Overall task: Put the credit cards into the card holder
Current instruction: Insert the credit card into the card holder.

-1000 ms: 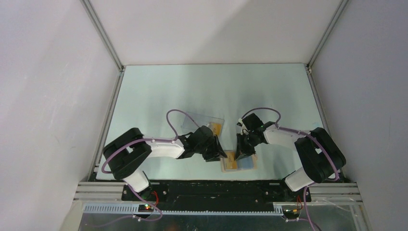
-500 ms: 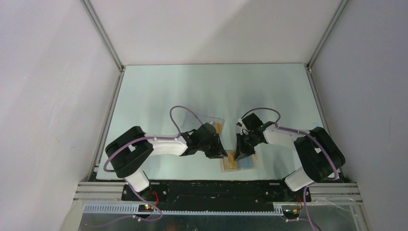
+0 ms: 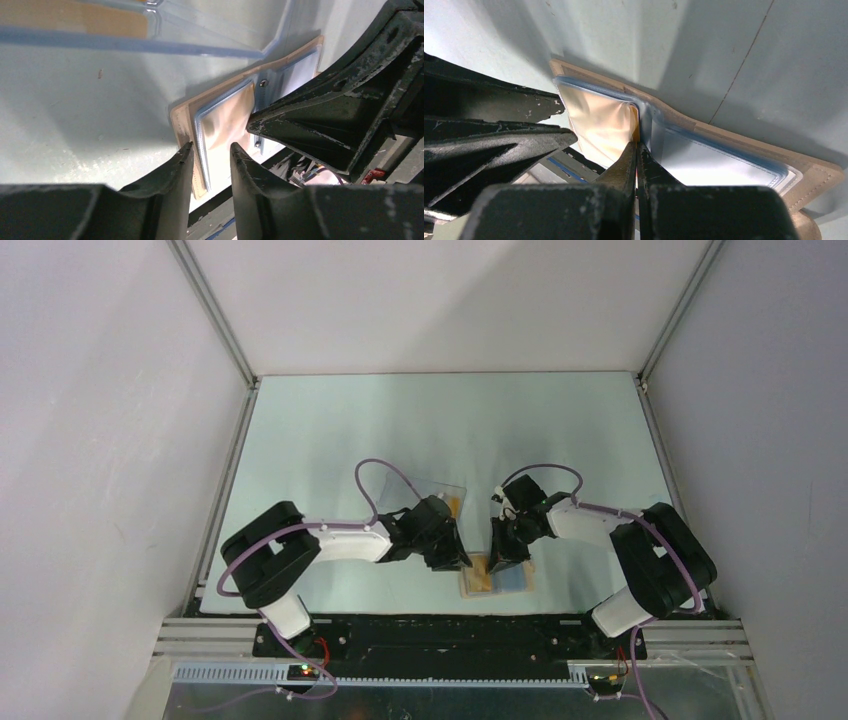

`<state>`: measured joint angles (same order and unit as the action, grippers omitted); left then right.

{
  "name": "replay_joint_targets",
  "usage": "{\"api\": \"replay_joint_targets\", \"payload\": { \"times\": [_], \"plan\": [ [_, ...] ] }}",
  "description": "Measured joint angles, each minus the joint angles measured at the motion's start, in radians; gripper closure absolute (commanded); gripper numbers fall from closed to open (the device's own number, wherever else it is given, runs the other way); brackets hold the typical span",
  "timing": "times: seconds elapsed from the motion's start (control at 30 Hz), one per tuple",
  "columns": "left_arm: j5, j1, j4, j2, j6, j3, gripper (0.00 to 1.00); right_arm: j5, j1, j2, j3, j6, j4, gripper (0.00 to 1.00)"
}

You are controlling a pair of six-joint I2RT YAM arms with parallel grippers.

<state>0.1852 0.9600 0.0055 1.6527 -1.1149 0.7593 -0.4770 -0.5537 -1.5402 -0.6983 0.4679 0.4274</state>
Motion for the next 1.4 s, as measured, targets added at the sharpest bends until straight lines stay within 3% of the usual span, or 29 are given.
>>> {"api": "replay_joint_targets", "payload": {
  "times": [0.4,0.63,1.07,1.2,1.3,1.4],
  "plan": [
    [-0.005,0.008,-0.039,0.020,0.026,0.032,0.91,-0.002,0.000,0.000,0.000,0.000,-0.001,1.00],
    [-0.013,0.013,-0.050,0.018,0.027,0.042,0.94,-0.002,0.000,0.002,0.000,0.001,-0.001,1.00],
    [-0.017,0.033,-0.038,-0.001,0.033,0.079,0.91,-0.017,0.011,0.127,0.000,0.006,0.032,0.96],
    [-0.016,0.037,-0.034,-0.001,0.035,0.088,0.83,-0.024,0.045,0.195,-0.015,0.006,0.055,0.94],
    [-0.015,0.038,-0.035,-0.001,0.039,0.088,0.72,-0.028,0.064,0.219,-0.019,0.005,0.069,0.87],
    [-0.014,0.039,-0.042,-0.001,0.043,0.093,0.68,-0.028,0.079,0.224,-0.019,0.001,0.085,0.82]
  ]
}}
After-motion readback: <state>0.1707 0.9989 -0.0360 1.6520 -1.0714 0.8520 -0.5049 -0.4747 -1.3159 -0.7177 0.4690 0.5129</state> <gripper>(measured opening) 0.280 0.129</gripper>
